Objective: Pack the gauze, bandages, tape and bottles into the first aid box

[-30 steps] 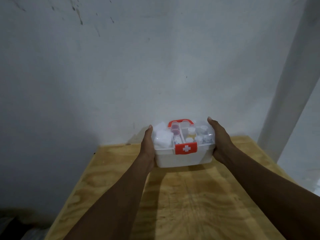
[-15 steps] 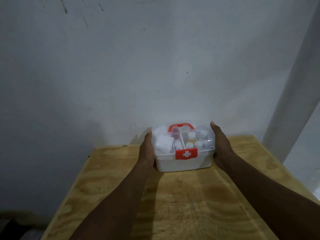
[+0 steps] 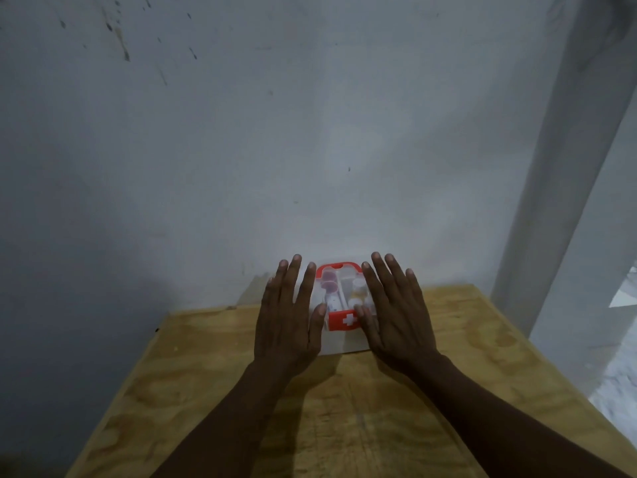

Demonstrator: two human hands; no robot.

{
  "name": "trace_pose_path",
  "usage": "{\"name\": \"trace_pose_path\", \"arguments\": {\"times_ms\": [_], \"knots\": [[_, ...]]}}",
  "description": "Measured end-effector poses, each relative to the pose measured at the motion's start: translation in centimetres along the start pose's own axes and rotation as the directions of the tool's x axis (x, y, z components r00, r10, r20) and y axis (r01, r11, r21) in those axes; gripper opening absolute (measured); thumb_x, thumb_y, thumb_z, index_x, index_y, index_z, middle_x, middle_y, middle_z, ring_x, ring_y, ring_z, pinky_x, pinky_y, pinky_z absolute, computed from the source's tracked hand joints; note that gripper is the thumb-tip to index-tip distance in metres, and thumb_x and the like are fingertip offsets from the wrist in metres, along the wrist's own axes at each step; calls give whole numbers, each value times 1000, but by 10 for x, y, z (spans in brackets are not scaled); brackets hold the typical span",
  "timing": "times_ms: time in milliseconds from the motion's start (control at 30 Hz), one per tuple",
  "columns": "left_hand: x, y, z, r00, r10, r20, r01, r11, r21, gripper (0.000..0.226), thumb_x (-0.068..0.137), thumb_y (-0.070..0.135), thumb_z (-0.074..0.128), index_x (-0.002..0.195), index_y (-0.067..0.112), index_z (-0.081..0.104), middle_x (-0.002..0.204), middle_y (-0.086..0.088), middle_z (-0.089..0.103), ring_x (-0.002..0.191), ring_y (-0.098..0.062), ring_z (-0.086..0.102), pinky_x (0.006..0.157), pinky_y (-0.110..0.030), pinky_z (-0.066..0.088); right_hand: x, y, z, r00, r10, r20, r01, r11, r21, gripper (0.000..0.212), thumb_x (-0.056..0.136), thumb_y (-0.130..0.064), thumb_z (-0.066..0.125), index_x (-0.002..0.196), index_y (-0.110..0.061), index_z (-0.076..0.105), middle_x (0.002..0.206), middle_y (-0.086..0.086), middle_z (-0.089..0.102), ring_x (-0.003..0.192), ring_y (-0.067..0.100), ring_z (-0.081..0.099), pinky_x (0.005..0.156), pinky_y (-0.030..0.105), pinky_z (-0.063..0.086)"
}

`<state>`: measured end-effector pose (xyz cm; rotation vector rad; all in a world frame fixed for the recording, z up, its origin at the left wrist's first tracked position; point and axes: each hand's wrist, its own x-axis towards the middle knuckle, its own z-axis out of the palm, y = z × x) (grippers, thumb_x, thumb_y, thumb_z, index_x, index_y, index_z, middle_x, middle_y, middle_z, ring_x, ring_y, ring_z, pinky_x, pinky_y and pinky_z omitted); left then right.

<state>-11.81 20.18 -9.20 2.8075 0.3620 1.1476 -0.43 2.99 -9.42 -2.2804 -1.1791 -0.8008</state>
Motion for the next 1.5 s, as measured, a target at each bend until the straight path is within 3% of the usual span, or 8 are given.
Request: {"name": "trace_pose_path", "arguments": {"times_ms": [367,567,667,900,1200,1300,1400,1500], "knots": [[5,-4,10,996,-83,36,84,996,-30,63,99,55,31,151,20,34,158,-9,39,147,-28,34,115,-44,27,6,3,11,1000,20,12,-20,1000,11,72,98,-58,26,156,-16,17,165,7,12,153,25,9,121,52,19],[14,-4,10,987,-143,78,144,990,-11,71,99,62,20,145,17,48,152,-10,49,143,-31,42,109,-51,43,17,8,18,999,25,47,-26,999,19,71,98,-58,25,157,-20,13,166,5,11,153,24,7,121,53,20],[16,-6,9,986,-136,92,137,991,1,69,98,62,21,142,17,51,150,-11,51,141,-32,45,107,-50,44,16,6,19,998,28,55,-30,999,34,70,98,-58,26,156,-23,11,166,5,13,153,25,9,121,52,18],[16,-1,-2,974,-157,163,158,987,5,84,92,70,2,151,23,39,161,-4,34,151,-23,25,116,-46,38,18,5,12,985,78,151,-82,996,20,68,97,-62,18,153,-23,23,161,5,28,151,26,20,120,51,24],[29,1,-25,914,-187,359,188,982,34,62,100,59,28,155,30,26,167,4,18,155,-17,11,119,-37,25,26,-2,-12,941,137,308,-148,989,10,91,81,-76,-6,154,-28,18,164,-1,18,153,21,9,121,49,23],[33,0,-28,894,-189,405,203,979,10,62,100,58,33,155,29,27,167,3,18,154,-18,12,119,-38,26,30,-6,-22,922,154,354,-172,985,19,86,84,-76,4,153,-28,22,163,-1,21,152,21,12,120,47,25],[36,0,-31,890,-200,410,228,973,-20,62,100,58,33,155,29,27,167,3,17,155,-18,10,119,-38,25,39,-8,-34,888,152,434,-205,975,80,72,92,-64,37,151,-24,29,161,2,27,150,22,19,119,47,26],[31,2,-31,895,-190,404,224,974,-38,63,100,60,31,155,30,26,167,4,16,155,-17,9,119,-37,24,62,-11,-69,892,179,415,-306,915,264,53,93,-49,55,138,-21,52,146,0,50,135,17,44,108,32,36]]}}
